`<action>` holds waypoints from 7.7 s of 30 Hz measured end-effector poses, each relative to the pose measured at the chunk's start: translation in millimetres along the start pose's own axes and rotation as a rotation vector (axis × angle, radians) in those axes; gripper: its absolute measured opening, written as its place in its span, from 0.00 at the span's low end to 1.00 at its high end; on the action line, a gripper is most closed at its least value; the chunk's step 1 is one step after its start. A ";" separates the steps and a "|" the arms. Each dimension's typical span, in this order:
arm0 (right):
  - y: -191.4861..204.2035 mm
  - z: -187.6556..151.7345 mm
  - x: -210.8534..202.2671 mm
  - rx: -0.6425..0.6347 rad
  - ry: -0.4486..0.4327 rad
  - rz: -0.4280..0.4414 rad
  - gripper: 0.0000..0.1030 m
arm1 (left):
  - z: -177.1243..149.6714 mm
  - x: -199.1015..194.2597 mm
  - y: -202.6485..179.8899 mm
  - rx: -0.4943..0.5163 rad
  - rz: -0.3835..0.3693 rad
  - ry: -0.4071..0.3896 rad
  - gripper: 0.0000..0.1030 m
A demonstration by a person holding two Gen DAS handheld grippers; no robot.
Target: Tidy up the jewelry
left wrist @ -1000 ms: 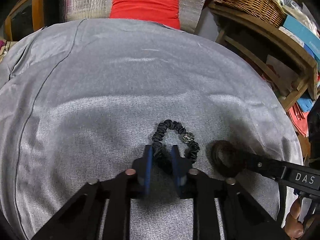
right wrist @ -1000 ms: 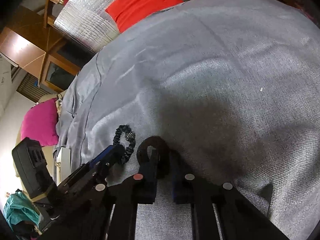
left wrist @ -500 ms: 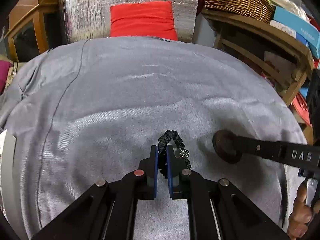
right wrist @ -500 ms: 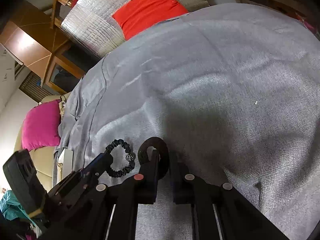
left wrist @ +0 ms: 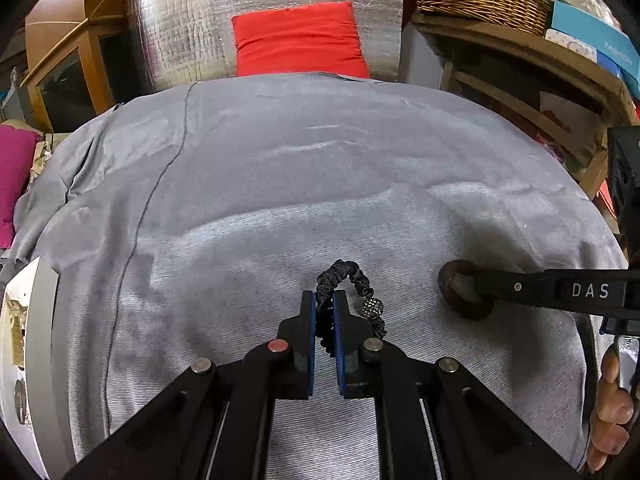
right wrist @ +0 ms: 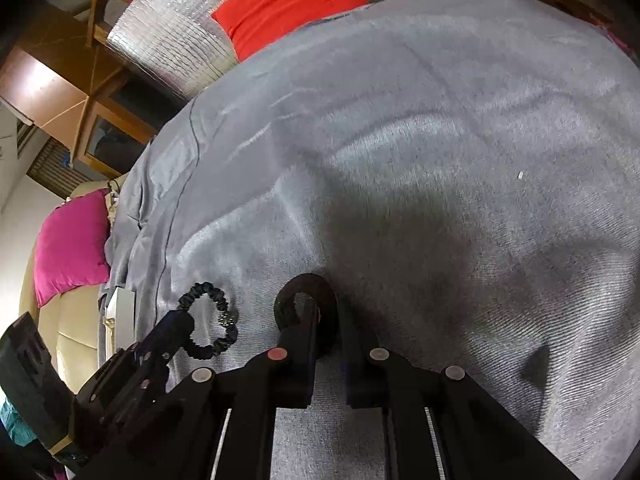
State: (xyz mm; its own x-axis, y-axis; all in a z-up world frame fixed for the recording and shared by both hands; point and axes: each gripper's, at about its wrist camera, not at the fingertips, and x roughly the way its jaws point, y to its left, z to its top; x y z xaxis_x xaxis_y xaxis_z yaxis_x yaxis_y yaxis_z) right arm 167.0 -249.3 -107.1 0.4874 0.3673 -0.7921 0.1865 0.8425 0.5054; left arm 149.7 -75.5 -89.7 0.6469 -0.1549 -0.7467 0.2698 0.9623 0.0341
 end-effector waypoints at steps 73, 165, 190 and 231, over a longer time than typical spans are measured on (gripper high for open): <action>104.6 -51.9 -17.9 -0.219 -0.117 0.166 0.11 | -47.6 -132.5 87.7 -0.137 0.214 -0.205 0.09; 364.8 -164.9 95.5 -0.698 0.123 0.296 0.11 | -183.7 -136.7 271.0 -0.588 0.181 0.052 0.09; 379.7 -164.7 137.5 -0.782 0.151 0.178 0.11 | -180.9 -126.6 263.7 -0.571 0.175 0.087 0.09; 335.3 -186.8 -33.5 -0.796 -0.081 0.236 0.50 | -166.2 -260.1 224.8 -0.483 0.544 -0.172 0.89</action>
State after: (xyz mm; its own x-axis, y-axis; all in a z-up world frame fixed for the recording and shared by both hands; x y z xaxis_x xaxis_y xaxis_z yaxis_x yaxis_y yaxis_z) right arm 53.8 94.5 25.0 0.5035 0.5652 -0.6534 -0.5723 0.7848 0.2379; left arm -76.4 218.2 1.8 0.7130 0.3765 -0.5915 -0.4379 0.8980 0.0438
